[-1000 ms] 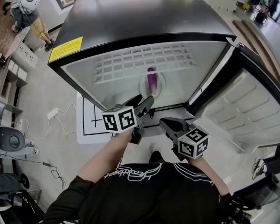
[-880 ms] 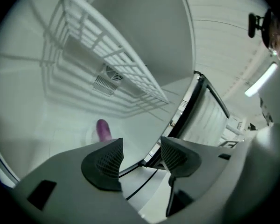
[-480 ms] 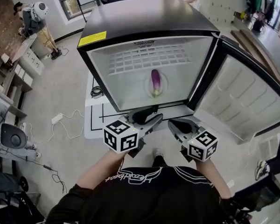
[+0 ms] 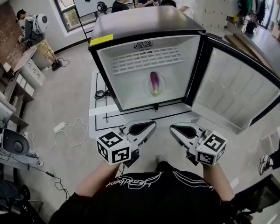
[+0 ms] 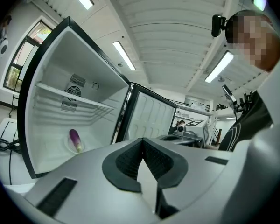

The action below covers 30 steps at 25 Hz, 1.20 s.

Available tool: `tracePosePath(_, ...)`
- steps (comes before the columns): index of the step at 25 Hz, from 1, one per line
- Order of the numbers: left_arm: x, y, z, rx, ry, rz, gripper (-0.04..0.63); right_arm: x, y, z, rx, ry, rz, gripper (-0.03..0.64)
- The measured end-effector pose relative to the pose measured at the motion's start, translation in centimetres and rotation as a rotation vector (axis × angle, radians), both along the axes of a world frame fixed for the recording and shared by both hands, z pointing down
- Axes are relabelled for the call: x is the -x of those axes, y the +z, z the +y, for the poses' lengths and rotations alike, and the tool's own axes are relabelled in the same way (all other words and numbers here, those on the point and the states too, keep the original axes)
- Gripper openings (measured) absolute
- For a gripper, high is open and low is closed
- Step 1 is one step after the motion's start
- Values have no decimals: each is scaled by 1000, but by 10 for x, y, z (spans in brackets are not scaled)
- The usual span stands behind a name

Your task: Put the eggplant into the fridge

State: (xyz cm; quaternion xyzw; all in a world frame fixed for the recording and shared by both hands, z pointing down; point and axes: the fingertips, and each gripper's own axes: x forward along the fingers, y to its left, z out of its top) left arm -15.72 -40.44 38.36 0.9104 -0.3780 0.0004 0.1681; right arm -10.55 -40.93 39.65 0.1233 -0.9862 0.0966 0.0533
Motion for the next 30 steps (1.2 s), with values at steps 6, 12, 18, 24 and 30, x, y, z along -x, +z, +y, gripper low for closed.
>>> tracePosePath(6, 1, -8, 36, -6, 22, 18, 9, 3, -8, 33, 32, -12, -38, 6)
tracePosePath(12, -4, -6, 57, 6, 24, 42, 9, 3, 1, 55, 13, -37, 30, 6)
tracePosePath(18, -36, -6, 87, 6, 53, 70, 9, -25, 3, 90, 1, -45, 46, 6)
tracePosePath(24, -89, -15, 141, 7, 41, 96, 9, -78, -6, 137, 28, -33, 24, 6)
tracePosePath(30, -135, -20, 216, -11, 54, 79, 9, -117, -17, 208, 25, -43, -24, 6)
